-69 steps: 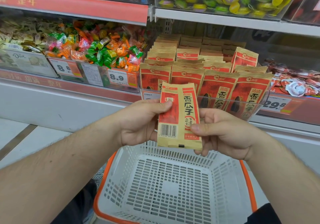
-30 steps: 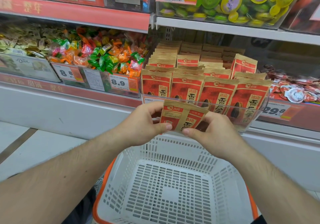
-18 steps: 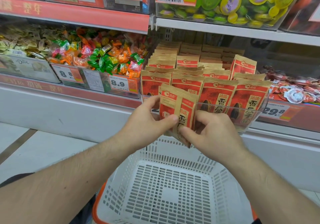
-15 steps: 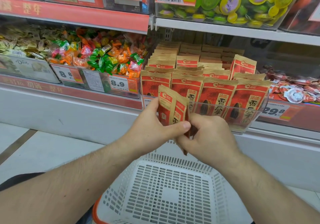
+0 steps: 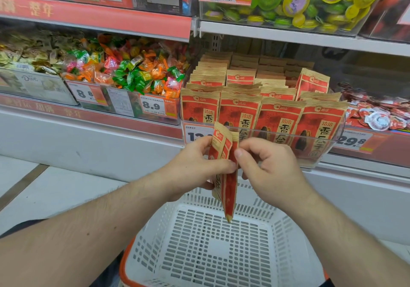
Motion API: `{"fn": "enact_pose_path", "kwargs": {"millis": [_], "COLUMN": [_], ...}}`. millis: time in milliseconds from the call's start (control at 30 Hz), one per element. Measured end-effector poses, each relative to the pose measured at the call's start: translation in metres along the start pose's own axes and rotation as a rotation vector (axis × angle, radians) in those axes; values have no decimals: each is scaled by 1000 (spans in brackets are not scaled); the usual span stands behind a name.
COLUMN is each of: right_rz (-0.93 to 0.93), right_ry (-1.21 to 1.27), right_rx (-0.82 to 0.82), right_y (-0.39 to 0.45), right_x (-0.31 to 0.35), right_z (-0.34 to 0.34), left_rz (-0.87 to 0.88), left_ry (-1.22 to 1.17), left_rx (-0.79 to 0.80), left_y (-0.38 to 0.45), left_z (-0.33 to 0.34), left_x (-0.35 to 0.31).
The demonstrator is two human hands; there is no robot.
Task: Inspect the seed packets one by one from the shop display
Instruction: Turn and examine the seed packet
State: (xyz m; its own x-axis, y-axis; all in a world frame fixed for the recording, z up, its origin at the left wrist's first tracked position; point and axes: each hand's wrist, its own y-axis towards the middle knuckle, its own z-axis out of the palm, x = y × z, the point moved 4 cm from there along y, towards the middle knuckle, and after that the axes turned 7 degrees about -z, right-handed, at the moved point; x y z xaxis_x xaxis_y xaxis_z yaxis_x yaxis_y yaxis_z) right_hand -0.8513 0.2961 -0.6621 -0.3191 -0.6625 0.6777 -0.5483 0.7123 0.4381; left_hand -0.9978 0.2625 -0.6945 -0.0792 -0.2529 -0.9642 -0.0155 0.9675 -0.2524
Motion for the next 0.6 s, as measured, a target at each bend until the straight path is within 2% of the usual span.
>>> {"fn": "enact_pose_path", "kwargs": {"millis": [300, 433, 600], "right_rz": [170, 187, 169], "right_ry": [403, 462, 409], "right_rx": [71, 74, 62], "right_y": [5, 4, 5], "right_x": [1, 1, 0], "right_z": [2, 2, 1], "left_rz": [-60, -57, -65], "left_ry": [-182, -183, -173], "left_rx": [357, 393, 359], "left_y": [-3, -1, 0], "left_z": [9, 11, 10], "left_x": [3, 4, 5]}}
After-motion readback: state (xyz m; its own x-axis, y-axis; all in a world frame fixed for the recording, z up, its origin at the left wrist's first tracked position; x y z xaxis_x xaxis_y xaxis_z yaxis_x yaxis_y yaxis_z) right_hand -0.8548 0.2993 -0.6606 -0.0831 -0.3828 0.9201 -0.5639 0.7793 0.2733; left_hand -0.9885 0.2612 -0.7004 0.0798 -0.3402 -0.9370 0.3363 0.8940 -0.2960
